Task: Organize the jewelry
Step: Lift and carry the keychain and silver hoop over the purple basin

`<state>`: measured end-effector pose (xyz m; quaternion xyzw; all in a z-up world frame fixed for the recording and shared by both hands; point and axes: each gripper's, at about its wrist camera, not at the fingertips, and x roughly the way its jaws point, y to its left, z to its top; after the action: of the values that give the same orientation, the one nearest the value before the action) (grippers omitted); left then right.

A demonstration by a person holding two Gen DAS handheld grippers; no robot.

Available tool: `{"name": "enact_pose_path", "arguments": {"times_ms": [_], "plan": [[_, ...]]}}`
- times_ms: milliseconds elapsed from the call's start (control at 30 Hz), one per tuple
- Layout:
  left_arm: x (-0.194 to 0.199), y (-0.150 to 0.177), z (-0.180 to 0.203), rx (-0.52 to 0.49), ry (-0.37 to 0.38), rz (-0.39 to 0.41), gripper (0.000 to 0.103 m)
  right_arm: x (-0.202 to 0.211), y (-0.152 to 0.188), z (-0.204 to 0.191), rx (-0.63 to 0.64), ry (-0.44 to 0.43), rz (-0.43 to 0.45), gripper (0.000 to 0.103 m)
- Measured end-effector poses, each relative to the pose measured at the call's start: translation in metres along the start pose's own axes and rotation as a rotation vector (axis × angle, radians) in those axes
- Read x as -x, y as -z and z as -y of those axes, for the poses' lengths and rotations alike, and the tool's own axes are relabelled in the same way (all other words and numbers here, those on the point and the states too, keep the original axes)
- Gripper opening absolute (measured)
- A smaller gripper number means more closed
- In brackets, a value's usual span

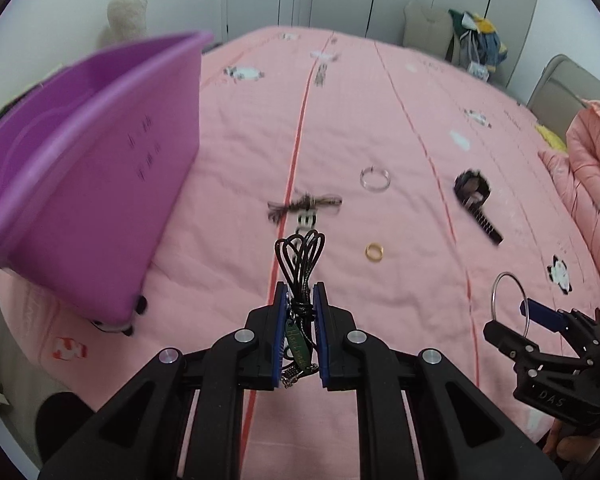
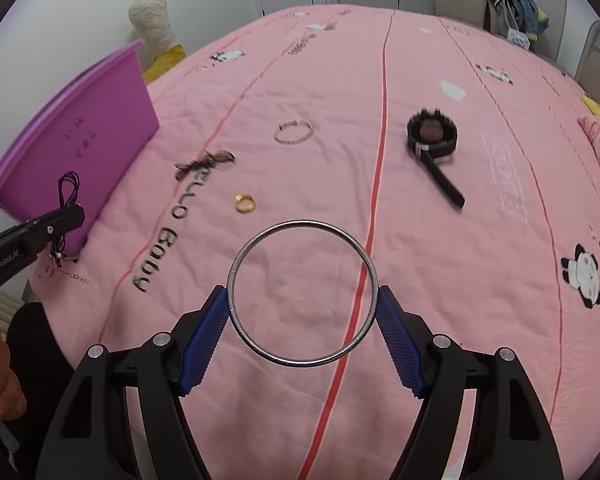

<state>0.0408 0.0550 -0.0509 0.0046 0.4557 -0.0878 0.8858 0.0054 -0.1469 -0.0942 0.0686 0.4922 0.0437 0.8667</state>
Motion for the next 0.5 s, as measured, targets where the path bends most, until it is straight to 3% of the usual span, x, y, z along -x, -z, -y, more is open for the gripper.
{"name": "enact_pose_path", "arguments": {"times_ms": [500], "plan": [[0.083, -0.042, -0.013, -0.014, -0.081, 0.151, 0.013, 0.070, -0.047, -0.053, 0.085, -0.062, 0.146, 0.072]]}}
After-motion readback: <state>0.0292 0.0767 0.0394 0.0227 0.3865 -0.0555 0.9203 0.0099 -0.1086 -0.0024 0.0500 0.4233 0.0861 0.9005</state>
